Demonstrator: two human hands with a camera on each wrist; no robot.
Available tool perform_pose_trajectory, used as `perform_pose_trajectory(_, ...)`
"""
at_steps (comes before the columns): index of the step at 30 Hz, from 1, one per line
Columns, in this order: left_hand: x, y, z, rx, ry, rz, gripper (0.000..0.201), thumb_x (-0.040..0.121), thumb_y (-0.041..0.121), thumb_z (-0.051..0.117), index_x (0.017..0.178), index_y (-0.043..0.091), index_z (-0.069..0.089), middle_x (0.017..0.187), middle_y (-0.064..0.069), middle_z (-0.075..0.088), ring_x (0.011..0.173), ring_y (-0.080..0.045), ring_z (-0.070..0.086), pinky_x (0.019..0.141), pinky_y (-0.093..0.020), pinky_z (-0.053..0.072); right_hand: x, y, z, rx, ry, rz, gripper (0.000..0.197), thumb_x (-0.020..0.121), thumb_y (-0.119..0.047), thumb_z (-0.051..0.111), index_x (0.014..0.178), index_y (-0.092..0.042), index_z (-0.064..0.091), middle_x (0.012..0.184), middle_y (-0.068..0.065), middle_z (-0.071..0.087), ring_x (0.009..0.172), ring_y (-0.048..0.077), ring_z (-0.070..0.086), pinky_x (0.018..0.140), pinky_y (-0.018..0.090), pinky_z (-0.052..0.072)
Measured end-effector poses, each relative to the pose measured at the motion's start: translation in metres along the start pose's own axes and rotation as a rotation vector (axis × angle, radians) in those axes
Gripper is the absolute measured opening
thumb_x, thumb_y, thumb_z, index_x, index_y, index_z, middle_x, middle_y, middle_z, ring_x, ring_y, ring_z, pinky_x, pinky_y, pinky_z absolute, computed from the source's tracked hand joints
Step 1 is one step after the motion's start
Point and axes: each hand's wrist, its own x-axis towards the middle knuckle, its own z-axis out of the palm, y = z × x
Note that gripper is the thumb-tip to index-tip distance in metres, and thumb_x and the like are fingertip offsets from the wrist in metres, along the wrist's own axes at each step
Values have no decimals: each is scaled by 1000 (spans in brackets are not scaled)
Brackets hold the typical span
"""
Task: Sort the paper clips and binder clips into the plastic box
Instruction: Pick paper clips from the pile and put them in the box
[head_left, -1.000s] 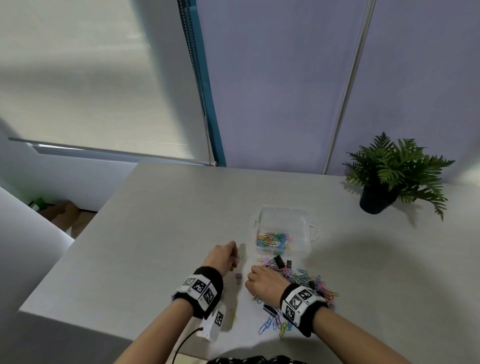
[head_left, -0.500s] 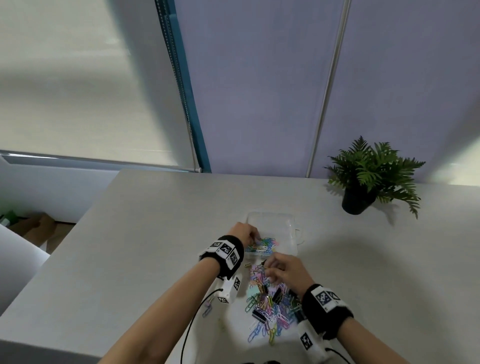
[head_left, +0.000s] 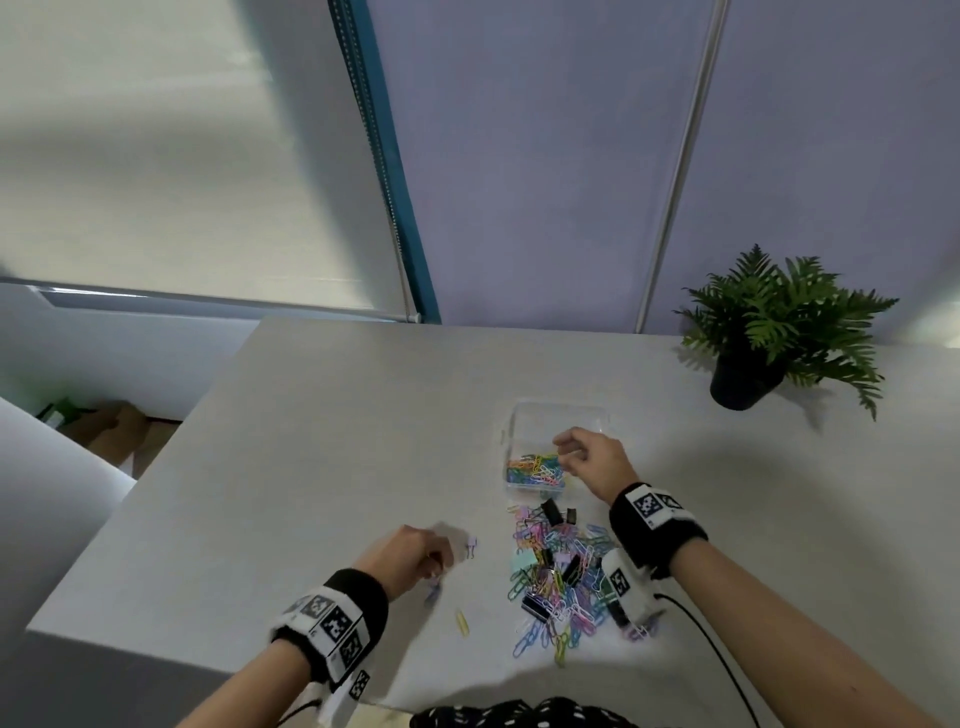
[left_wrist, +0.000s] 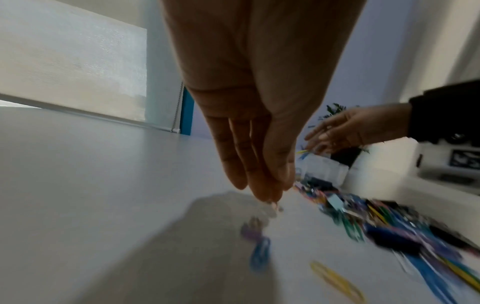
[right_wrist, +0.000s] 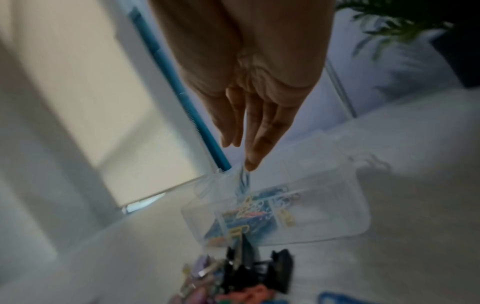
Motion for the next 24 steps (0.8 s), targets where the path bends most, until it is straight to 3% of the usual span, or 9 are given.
perform_pose_trajectory(4,-19,4,34,55,8,51,25,91,12,47,112,18,59,114,-1,59,99,-20,62,83,-23,45,-23,-5,5,-314,-84,-233,23,87,-6,55,109,-9,60,105,3,64,87,14,57,87,28,48)
perform_pose_trajectory(6,-22,12,49,60,19,57,28,91,17,47,118,19,55,120,-1,53,101,-22,59,86,-26,47,-43,-4,8,-377,-191,-332,19,89,-11,54,107,-10,60,108,3,62,89,6,50,87,21,45)
perform_pose_trajectory(9,-17,16,59,9,56,84,24,89,10,48,111,14,58,117,-5,51,93,-23,60,81,-27,48,-73,6,10,-474,-405,-419,17,90,-17,49,104,-12,58,109,0,58,95,8,51,88,19,44)
perform_pose_trajectory(12,-6,25,60,-3,57,128,14,91,9,47,102,11,56,103,-6,56,82,-16,63,77,-18,48,-99,21,12,-539,-518,-494,26,83,-24,41,98,-11,58,100,3,59,92,16,57,74,16,44)
perform_pose_trajectory(14,-2,41,64,-48,81,168,11,95,19,45,97,12,53,97,-1,54,81,-12,60,77,-12,47,-112,30,15,-594,-547,-534,23,74,-25,59,93,-14,56,92,1,60,83,15,58,65,16,49)
perform_pose_trajectory(16,3,59,71,-18,68,226,21,91,29,52,101,11,51,103,-1,52,86,-12,57,84,-21,51,-120,38,21,-696,-554,-535,46,61,-32,76,99,-16,54,96,-1,59,84,12,56,64,18,49)
perform_pose_trajectory(19,12,76,80,44,-43,176,58,75,46,64,114,6,47,121,-7,45,105,-20,49,93,-34,49,-124,40,28,-836,-504,-488,70,45,-42,84,102,-18,51,99,-2,57,85,11,54,59,19,49)
perform_pose_trajectory(22,23,79,86,90,8,128,73,70,44,69,126,6,40,133,-8,39,120,-24,41,98,-40,47,-118,36,30,-804,-493,-437,52,75,-26,69,119,-13,43,124,4,43,110,18,42,75,27,47)
perform_pose_trajectory(24,29,79,84,60,88,83,59,76,35,67,123,7,43,132,-8,41,118,-25,45,98,-38,47,-114,36,33,-773,-458,-415,39,83,-20,61,116,-13,44,124,4,40,112,19,38,78,30,47)
